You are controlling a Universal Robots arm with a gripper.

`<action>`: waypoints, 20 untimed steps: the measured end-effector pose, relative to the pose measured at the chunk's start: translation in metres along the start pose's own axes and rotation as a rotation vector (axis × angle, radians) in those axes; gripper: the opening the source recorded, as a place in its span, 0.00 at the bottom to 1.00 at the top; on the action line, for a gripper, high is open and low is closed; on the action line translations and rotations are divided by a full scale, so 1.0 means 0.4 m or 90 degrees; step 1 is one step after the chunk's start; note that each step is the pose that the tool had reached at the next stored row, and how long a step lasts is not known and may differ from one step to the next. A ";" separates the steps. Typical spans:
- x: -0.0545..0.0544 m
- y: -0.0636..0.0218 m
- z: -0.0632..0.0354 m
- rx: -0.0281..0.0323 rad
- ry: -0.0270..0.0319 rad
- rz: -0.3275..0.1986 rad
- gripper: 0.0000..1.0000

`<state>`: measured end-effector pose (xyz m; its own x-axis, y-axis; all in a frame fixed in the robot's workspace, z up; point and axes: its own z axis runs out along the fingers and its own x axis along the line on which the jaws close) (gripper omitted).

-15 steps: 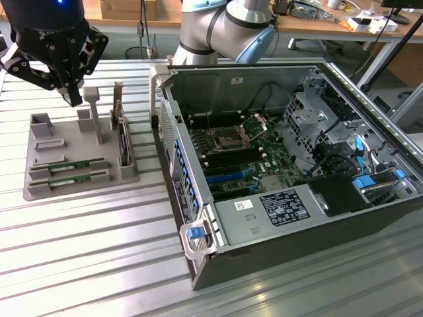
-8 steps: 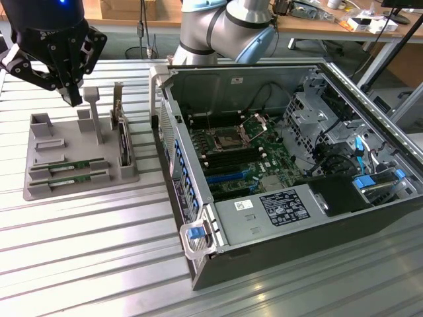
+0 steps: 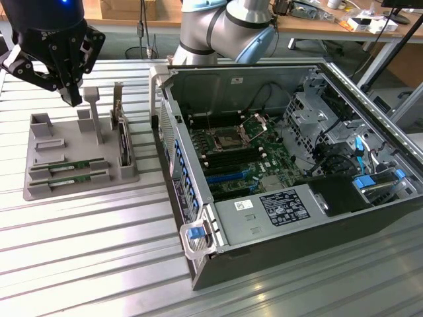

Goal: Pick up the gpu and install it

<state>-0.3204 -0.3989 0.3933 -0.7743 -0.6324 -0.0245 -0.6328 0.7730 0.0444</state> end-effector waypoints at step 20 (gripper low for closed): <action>-0.001 -0.001 0.000 -0.0024 0.0044 -0.098 0.11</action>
<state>-0.3201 -0.3989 0.3933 -0.6678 -0.7439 -0.0245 -0.7441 0.6666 0.0443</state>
